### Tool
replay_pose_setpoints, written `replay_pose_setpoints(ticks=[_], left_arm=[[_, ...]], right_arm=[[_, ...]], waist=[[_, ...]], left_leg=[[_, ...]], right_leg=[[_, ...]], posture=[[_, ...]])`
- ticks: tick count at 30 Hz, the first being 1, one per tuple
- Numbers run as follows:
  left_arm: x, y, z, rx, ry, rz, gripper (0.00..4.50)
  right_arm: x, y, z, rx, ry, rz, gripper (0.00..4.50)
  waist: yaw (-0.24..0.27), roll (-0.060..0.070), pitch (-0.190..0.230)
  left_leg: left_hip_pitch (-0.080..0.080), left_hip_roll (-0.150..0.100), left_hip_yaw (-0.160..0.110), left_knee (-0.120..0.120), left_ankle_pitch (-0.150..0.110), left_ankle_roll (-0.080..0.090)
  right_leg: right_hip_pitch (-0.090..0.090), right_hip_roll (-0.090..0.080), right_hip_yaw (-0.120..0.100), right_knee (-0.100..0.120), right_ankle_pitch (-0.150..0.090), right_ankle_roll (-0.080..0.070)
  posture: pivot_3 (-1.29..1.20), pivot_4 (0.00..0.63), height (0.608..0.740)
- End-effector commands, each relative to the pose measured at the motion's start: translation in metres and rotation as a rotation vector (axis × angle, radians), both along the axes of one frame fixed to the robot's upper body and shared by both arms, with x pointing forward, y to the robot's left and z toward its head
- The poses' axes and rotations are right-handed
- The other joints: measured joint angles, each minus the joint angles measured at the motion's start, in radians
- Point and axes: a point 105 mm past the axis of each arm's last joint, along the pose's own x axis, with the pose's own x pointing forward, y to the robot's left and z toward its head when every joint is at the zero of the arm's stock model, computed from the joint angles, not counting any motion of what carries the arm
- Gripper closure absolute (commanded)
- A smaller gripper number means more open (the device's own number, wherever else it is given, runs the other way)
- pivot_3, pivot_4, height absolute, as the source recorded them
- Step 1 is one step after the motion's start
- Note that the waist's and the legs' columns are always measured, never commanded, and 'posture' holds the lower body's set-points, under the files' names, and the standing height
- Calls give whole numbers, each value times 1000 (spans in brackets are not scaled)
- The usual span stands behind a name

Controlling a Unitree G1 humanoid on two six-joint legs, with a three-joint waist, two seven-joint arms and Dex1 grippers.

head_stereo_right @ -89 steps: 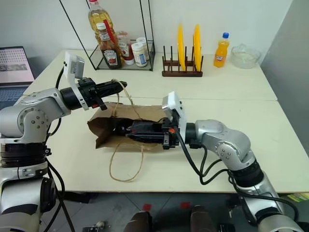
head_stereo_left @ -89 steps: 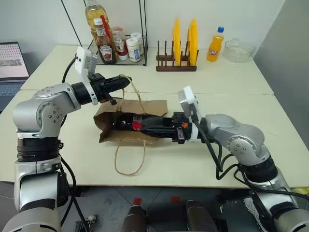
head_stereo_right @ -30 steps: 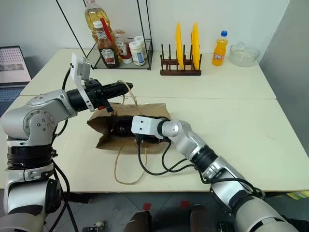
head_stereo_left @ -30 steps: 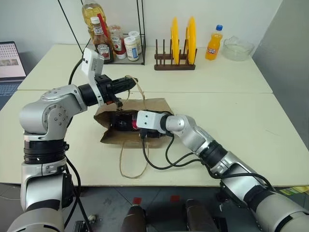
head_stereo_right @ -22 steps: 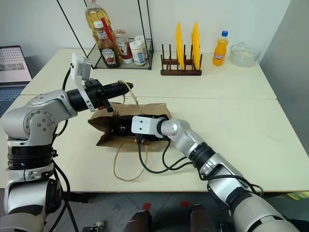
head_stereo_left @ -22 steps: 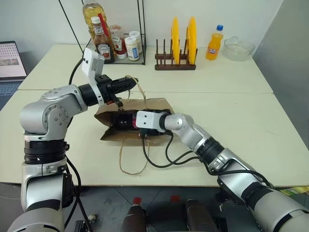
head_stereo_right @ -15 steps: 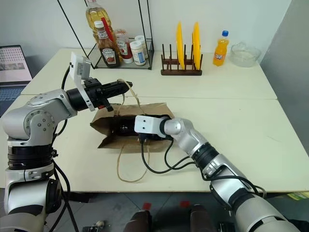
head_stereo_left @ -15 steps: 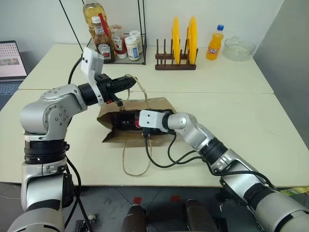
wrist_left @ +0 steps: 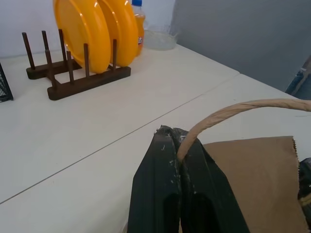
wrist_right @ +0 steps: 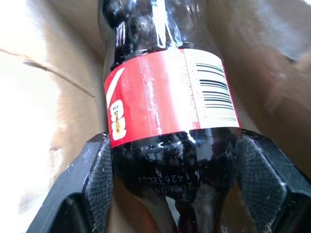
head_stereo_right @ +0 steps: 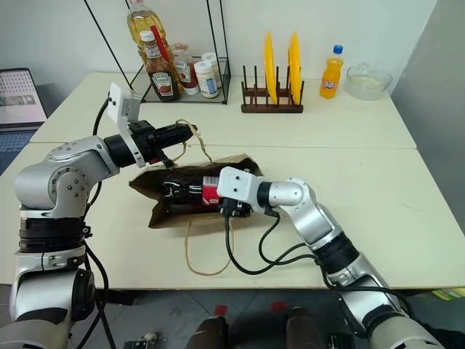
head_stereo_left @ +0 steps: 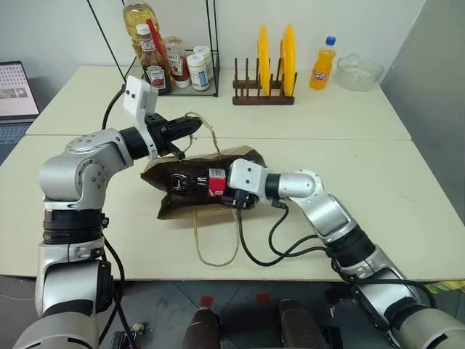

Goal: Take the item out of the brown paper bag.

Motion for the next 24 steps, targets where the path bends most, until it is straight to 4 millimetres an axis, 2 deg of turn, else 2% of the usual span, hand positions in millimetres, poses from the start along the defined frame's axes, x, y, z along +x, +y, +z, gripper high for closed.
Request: replay_pose_setpoints(ticks=[1, 4, 9, 14, 17, 19, 21, 24], left_arm=[[3, -1, 14, 9, -65, 6, 4500], [7, -2, 14, 2, -72, 11, 4500], [8, -1, 13, -1, -72, 13, 4500], [10, -1, 8, 0, -64, 12, 4500], [11, -2, 9, -2, -63, 8, 4500], [12, -2, 9, -1, -64, 7, 4500], [13, -3, 9, 1, -64, 6, 4500], [13, -4, 8, 9, -66, -1, 4500]], right_arm=[[-20, -7, 28, 74, -61, 109, 1348], [-28, -18, 46, 130, -52, 135, 1348], [-38, -49, 75, 171, -43, 90, 1348], [-23, -95, 98, 130, -90, -126, 1348], [5, -134, 108, 96, -111, -333, 1348], [25, -162, 103, 49, -87, -484, 1348], [41, -194, 88, -19, -45, -633, 1348], [52, -220, 64, -44, 72, -745, 1348]], waist=[[0, 0, 0], [-2, 0, 0], [-1, 0, 0], [2, 0, 0], [1, 0, 1], [1, 0, 1], [2, 0, 1], [2, 0, 1]], left_leg=[[0, 0, 0, 0, 0, 0], [0, 0, 0, 0, 0, 0], [0, 0, 0, 1, 0, 0], [0, 0, 0, 1, 0, 0], [0, 0, 1, 1, 0, 1], [0, 0, 1, 1, 0, 1], [0, 0, 1, 1, 0, 1], [-1, 0, 1, 1, 0, 1]], right_leg=[[0, 0, 0, 0, 0, 0], [0, 0, 0, 0, 0, 0], [0, 0, 0, 0, 0, 0], [0, 0, 0, 0, 0, 0], [0, 0, 1, 0, 0, 0], [0, 0, 1, 0, 0, 0], [0, 0, 1, 0, 0, 0], [0, 0, 1, -1, 0, 0]], posture=[[0, 150, 740], [0, 150, 740], [0, 150, 740], [0, 150, 740], [0, 150, 740], [0, 150, 740], [0, 150, 740], [0, 150, 740]])
